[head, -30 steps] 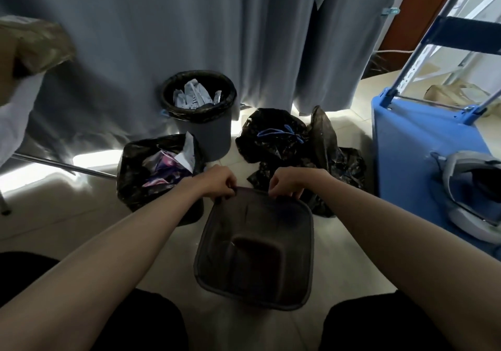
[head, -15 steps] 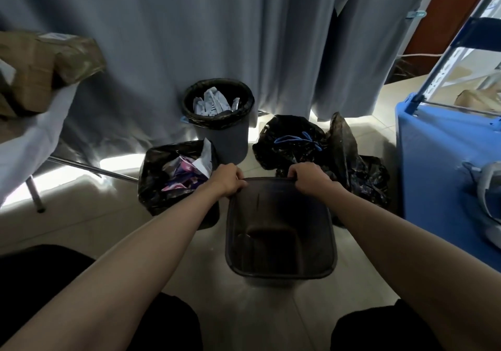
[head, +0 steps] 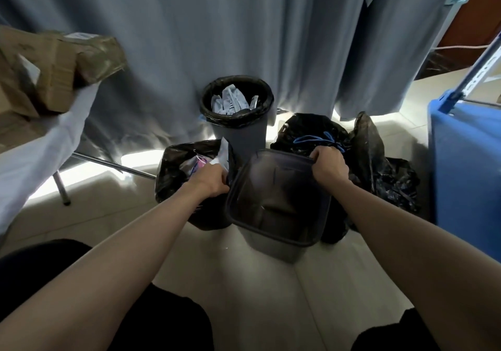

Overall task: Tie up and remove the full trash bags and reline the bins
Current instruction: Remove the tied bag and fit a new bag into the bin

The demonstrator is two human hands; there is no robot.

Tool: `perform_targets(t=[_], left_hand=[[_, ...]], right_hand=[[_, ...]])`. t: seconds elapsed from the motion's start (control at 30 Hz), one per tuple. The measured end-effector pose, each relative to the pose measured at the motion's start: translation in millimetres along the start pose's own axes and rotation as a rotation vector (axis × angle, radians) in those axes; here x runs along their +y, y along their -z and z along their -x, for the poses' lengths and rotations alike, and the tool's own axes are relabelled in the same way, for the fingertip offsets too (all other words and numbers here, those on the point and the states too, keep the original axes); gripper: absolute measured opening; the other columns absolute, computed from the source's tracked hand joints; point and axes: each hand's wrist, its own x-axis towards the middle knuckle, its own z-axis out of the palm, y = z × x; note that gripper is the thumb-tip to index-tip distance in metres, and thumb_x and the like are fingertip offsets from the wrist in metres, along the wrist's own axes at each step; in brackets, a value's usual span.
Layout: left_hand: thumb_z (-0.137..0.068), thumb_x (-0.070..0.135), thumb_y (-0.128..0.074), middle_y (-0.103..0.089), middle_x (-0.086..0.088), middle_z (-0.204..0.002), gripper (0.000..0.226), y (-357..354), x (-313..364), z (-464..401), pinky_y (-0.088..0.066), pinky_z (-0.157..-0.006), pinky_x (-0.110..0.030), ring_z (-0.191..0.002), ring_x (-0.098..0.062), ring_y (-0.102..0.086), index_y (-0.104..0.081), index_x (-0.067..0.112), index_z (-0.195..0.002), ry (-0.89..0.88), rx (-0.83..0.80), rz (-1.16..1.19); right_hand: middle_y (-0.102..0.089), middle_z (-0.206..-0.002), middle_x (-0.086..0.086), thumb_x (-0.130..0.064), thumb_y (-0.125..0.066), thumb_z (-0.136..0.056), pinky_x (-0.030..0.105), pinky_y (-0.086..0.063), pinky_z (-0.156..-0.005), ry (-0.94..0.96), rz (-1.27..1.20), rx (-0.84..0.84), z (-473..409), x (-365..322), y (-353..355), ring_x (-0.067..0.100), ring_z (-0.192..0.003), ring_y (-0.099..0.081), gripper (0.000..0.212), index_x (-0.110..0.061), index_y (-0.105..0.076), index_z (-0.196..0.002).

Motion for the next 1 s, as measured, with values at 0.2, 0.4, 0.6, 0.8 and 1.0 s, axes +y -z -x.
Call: perform_targets(t=[0.2,0.4,0.6,0.8,1.0], left_hand=[[-0.081,0.024,-0.071,-0.06,0.003,-0.085,0.007,2.3,-5.0,-7.0,-0.038,-0.072,-0.023,-0.09,-0.015,-0.056,-0.067,0.019,-0.079,-0.032,-0.075,-0.017],[-0.082,0.024,-0.07,-0.063,0.003,-0.086,0.011,7.3,1.0,-1.9,-0.042,-0.075,-0.023,-0.091,-0.015,-0.058,-0.071,0.016,-0.089,-0.038,-0.163,-0.006],[-0.076,0.012,-0.073,-0.062,0.003,-0.077,0.013,6.8,0.9,4.5,-0.044,-0.071,-0.025,-0.086,-0.016,-0.06,-0.064,0.02,-0.074,-0.041,-0.202,-0.08],[-0.077,0.026,-0.071,-0.059,-0.015,-0.118,0.06,24.3,33.8,-6.4,-0.052,-0.081,-0.037,-0.099,-0.03,-0.061,-0.053,0.004,-0.13,0.009,-0.101,-0.237],[-0.082,0.032,-0.061,-0.06,-0.013,-0.112,0.026,37.9,105.5,-36.6,-0.05,-0.088,-0.044,-0.104,-0.035,-0.059,-0.064,0.015,-0.101,-0.155,0.096,-0.191]], right_hand=[[-0.053,-0.124,0.017,0.003,-0.052,-0.085,0.037,-0.045,-0.091,-0.035,-0.191,-0.078,5.6,16.1,7.8,0.033,-0.115,-0.052,0.048,-0.008,-0.051,-0.131],[-0.065,-0.096,0.018,-0.031,-0.061,-0.09,0.025,-0.05,-0.043,-0.317,-0.087,-0.361,37.6,29.3,22.2,0.028,-0.065,-0.065,0.036,0.001,-0.059,-0.105],[-0.066,-0.117,0.018,-0.016,-0.057,-0.09,0.029,-0.048,-0.067,-0.195,-0.064,-0.451,45.0,30.5,15.1,0.03,-0.097,-0.065,0.034,-0.001,-0.06,-0.12],[-0.071,-0.095,0.023,-0.032,-0.059,-0.093,0.037,-0.059,-0.051,-0.306,-0.203,-0.608,42.6,34.7,25.7,0.035,-0.066,-0.071,0.036,-0.001,-0.058,-0.111],[-0.066,-0.101,0.02,-0.036,-0.05,-0.092,0.047,-0.062,-0.06,-0.362,-0.148,-0.284,-0.4,61.3,36.8,0.036,-0.06,-0.072,0.039,0.0,-0.061,-0.104]])
